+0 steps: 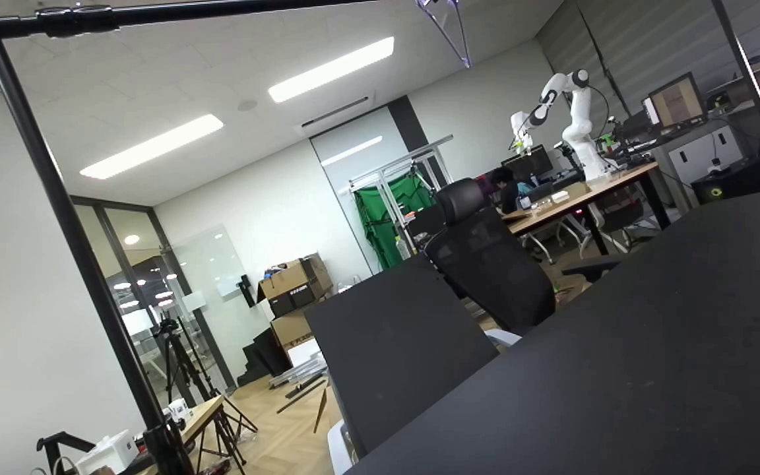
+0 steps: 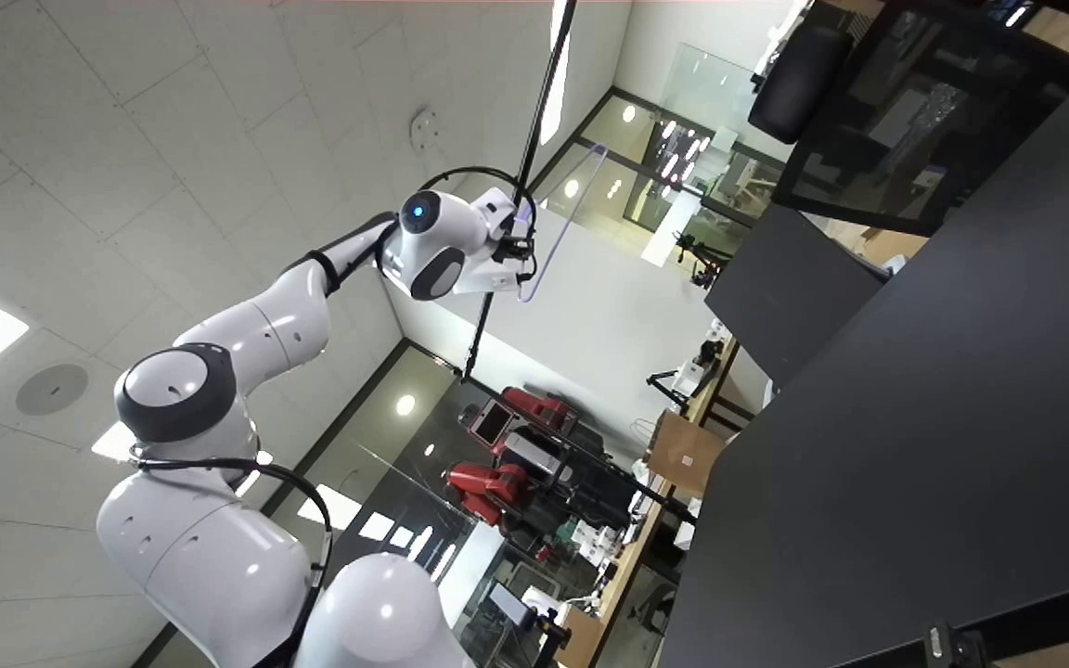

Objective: Put the blue hanger on the black thing above the table

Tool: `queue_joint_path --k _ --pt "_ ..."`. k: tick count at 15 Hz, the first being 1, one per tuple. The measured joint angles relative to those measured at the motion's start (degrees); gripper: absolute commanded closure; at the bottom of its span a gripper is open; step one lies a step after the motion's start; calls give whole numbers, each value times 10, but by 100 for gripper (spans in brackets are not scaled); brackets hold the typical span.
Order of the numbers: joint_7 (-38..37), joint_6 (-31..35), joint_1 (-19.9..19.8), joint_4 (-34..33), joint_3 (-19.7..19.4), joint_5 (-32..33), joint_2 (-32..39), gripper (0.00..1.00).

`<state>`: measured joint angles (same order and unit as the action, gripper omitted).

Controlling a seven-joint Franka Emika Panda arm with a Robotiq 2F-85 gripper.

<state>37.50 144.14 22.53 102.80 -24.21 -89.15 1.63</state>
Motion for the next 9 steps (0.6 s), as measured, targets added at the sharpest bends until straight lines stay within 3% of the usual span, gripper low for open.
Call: queue_joint_path --k 2,4,9 --pt "0 0 -72 -17 66 0 16 98" --pt "0 0 -120 -33 112 0 27 98" --pt "-1 1 -180 -52 171 4 40 98"
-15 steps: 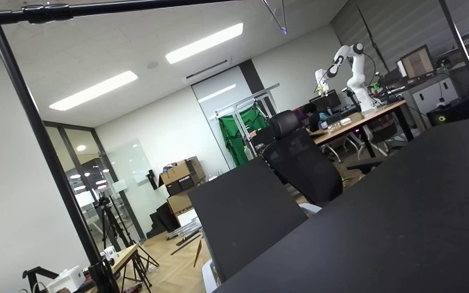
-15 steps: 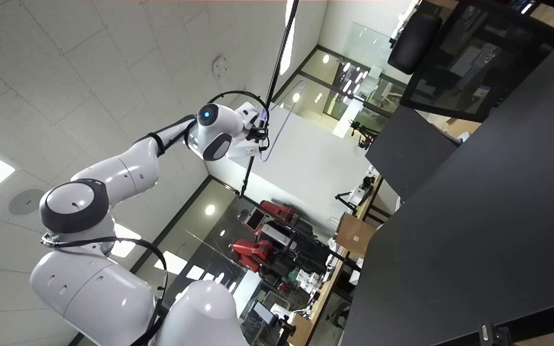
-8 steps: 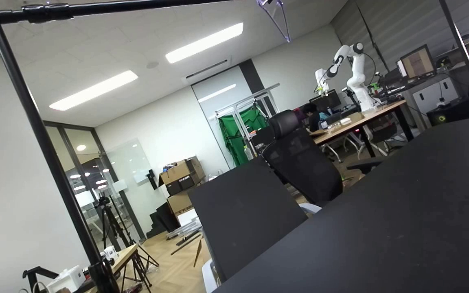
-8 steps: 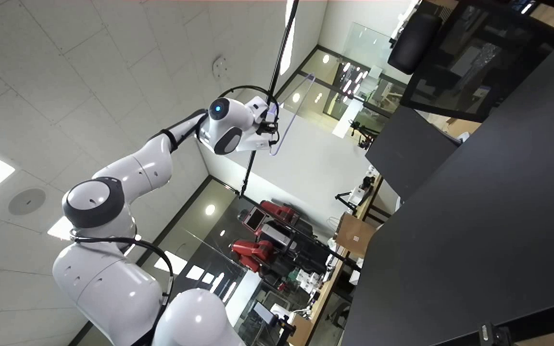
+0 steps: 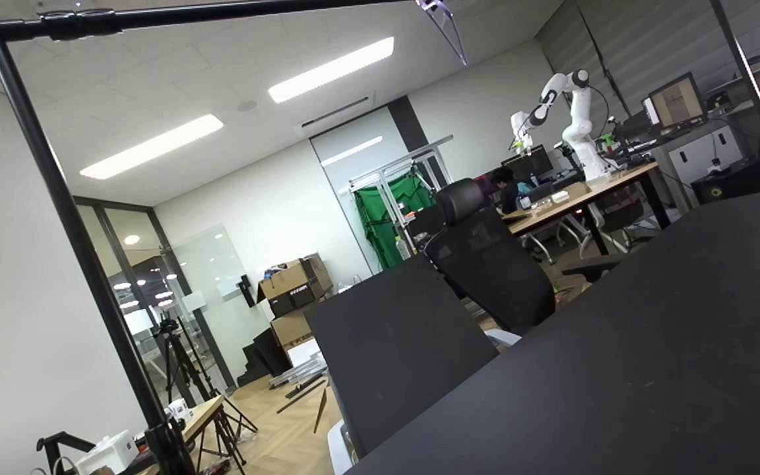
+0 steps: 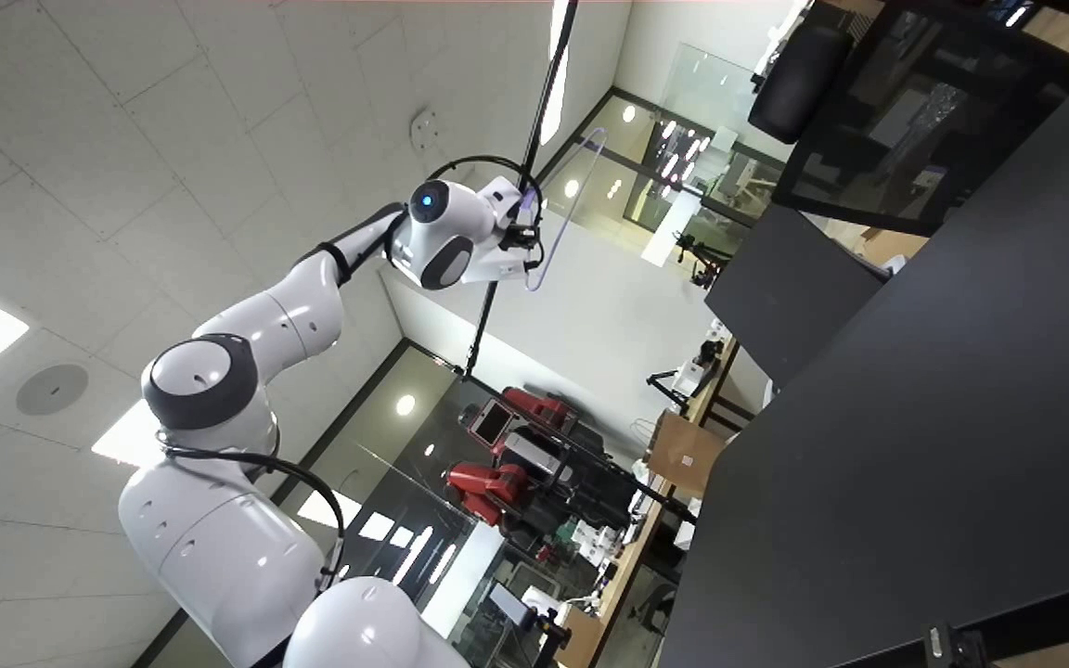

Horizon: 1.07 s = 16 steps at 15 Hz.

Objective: Put the blue hanger on the black thing above the table

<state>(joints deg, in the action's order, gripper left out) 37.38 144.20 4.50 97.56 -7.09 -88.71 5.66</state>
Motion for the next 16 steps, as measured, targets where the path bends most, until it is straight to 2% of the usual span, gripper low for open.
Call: queue_joint_path --k 1,2,11,13,16 --pt "0 0 -7 -1 6 2 1 66" --pt "-2 1 -12 -1 11 7 1 66" --pt "-57 9 -33 -3 29 85 -8 5" --pt "-74 28 -32 -3 31 131 -23 0" --pt "-101 81 -25 7 33 233 -59 0"
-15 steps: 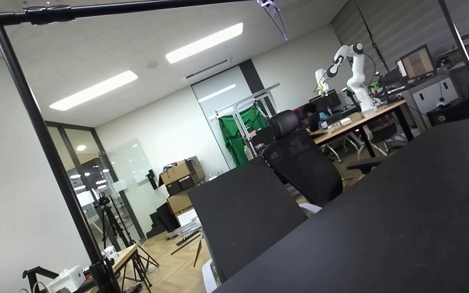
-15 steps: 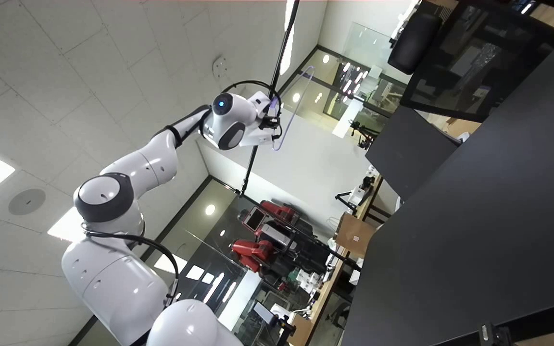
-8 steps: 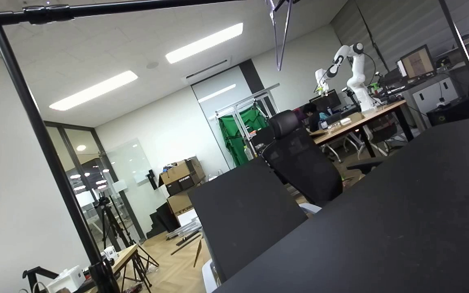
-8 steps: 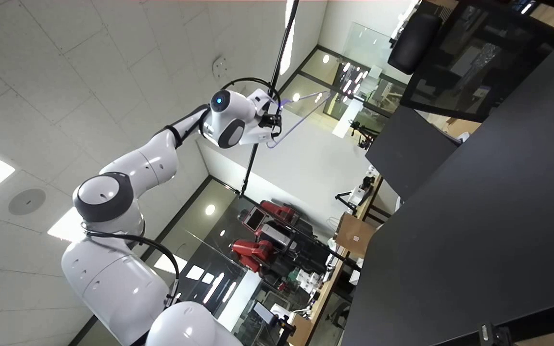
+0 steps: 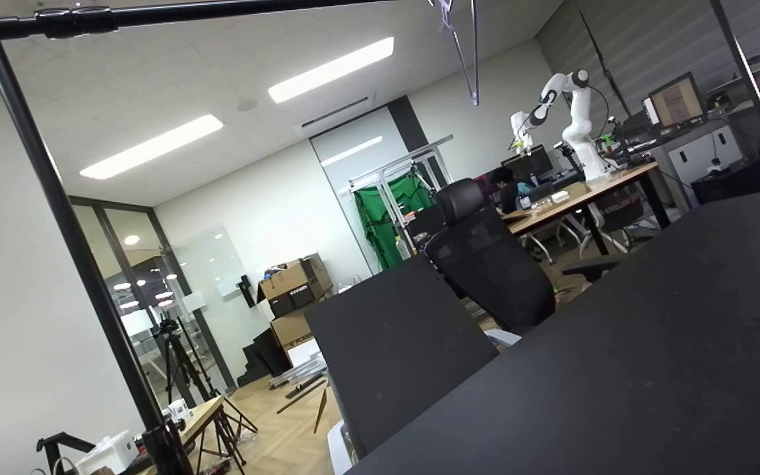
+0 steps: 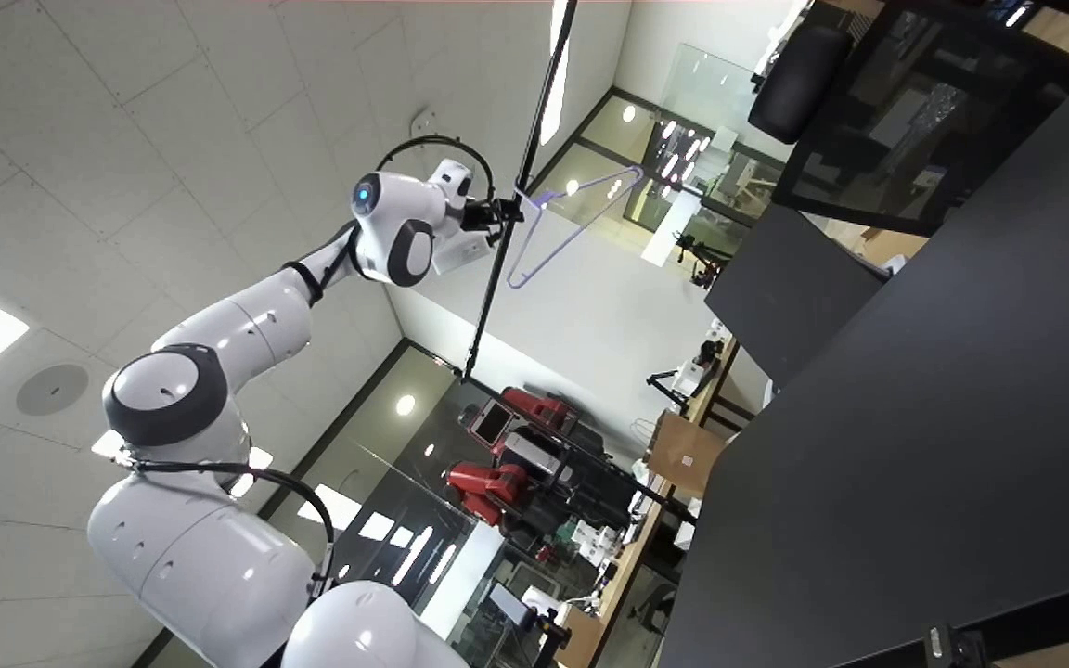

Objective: Put the blue hanger on the black thing above the table

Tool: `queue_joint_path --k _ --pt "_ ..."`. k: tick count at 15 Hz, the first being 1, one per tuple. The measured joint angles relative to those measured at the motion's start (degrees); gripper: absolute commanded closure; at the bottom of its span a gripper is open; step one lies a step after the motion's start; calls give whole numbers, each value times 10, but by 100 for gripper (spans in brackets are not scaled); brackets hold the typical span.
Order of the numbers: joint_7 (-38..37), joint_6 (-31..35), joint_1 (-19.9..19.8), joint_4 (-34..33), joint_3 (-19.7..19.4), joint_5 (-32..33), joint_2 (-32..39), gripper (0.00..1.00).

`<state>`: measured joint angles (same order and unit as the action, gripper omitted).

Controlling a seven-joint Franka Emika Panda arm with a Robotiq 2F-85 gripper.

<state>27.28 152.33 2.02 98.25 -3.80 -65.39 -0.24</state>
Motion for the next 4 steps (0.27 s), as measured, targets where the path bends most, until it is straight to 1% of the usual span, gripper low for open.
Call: queue_joint_path --k 3,4 --pt "-61 41 2 34 8 143 -49 0" --pt "-68 42 3 41 10 151 -60 0"
